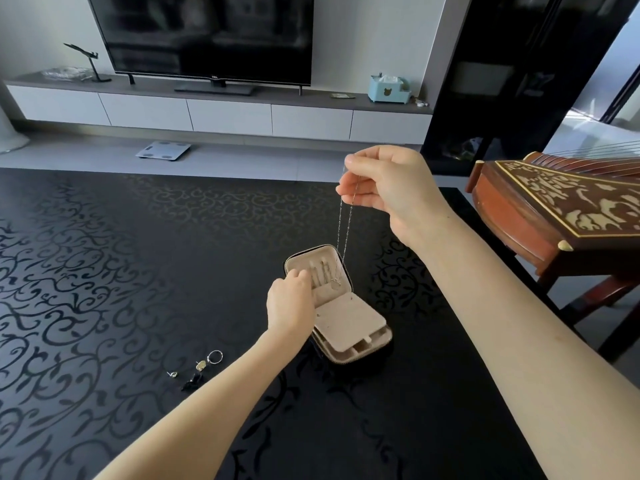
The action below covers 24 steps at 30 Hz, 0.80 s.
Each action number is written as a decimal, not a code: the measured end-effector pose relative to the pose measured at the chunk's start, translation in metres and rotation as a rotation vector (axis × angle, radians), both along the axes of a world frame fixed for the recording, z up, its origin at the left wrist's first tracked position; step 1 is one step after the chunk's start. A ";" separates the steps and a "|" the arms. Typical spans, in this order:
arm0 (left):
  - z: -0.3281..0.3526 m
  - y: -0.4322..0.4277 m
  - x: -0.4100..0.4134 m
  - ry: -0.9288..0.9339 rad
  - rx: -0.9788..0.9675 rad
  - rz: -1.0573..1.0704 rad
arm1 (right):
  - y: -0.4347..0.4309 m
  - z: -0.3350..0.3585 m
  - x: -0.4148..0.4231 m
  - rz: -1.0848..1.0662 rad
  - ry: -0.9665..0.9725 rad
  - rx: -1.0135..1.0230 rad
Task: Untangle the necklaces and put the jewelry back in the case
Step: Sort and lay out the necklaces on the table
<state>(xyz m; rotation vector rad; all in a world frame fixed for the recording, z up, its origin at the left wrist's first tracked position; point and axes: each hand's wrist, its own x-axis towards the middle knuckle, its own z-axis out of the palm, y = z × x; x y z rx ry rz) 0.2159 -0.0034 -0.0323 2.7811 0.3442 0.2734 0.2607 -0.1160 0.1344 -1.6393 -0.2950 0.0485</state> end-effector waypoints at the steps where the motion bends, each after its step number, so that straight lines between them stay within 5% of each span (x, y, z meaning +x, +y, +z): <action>1: -0.002 0.001 -0.002 -0.060 -0.016 -0.030 | 0.000 0.002 -0.001 0.004 -0.002 0.010; 8: -0.024 0.008 -0.007 -0.313 -0.052 -0.279 | 0.003 0.011 -0.002 0.034 -0.015 0.053; 24: -0.031 0.016 -0.009 -0.362 -0.093 -0.465 | 0.013 0.001 0.012 0.021 0.000 0.051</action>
